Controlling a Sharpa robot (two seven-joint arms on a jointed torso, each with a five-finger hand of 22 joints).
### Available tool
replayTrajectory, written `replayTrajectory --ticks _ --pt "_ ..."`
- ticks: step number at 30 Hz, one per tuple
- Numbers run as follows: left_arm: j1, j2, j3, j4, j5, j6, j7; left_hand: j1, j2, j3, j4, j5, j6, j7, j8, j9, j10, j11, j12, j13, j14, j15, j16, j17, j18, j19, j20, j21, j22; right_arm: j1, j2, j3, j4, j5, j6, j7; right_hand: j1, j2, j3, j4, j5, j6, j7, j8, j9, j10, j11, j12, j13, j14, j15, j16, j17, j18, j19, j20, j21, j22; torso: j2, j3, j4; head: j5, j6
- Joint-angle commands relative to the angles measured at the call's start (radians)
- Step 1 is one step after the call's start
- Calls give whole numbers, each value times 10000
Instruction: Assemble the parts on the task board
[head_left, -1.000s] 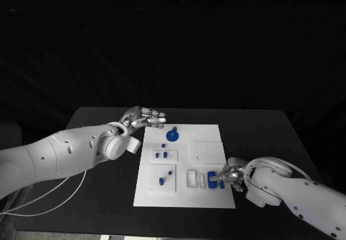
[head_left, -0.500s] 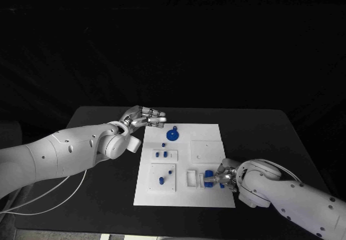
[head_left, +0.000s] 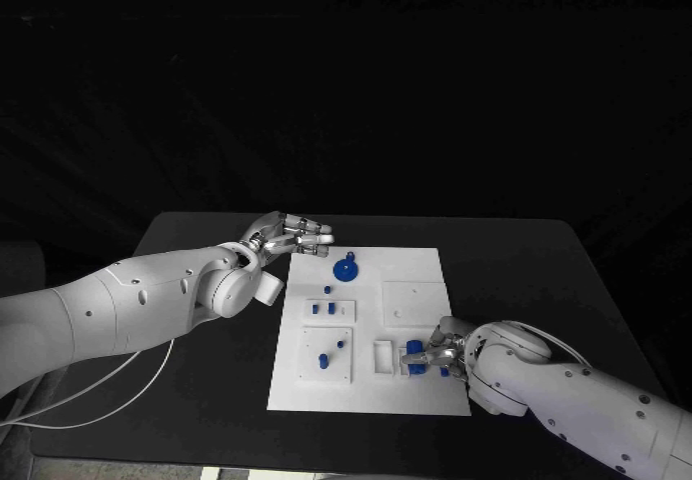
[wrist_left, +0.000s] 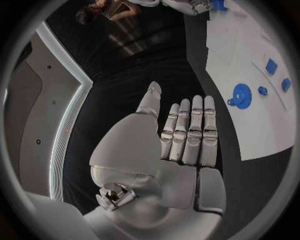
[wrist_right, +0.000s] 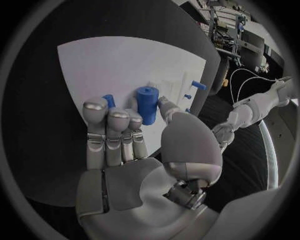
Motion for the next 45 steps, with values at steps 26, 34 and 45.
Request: replayTrajectory --ticks 26,34,45 --pt "4 13 6 4 -68 80 -202 -31 -41 56 53 49 -117 51 32 11 -83 -3 -20 8 70 12 -44 12 -87 -16 -36 60 -70 -123 -387 -188 574 1385 -1061 309 126 821 813 -2345 412 411 2 -30 -7299 54 -32 163 -27 76 -37 68 153 -133 546 40 416 897 -5 7 -19 47 17" --pt "4 4 6 -1 -94 99 -202 -31 -55 57 43 69 -116 51 29 10 -82 -4 -21 8 72 12 -43 13 -91 -19 -37 62 -89 -85 -665 3 1151 2056 -1350 325 195 810 771 -2471 1009 535 -33 -35 -7290 48 -59 153 -42 72 -50 73 166 -148 534 28 463 902 -3 -1 -13 49 37" --pt "5 9 6 7 -107 126 -217 -31 -55 57 43 69 -116 51 29 10 -82 -4 -21 8 72 12 -43 13 -91 -19 -37 62 -89 -42 -602 67 1370 2207 -1232 308 181 831 744 -2770 1337 581 -38 -36 -7311 23 -66 104 -81 70 -54 28 140 -150 521 23 445 897 2 -5 -2 56 48"
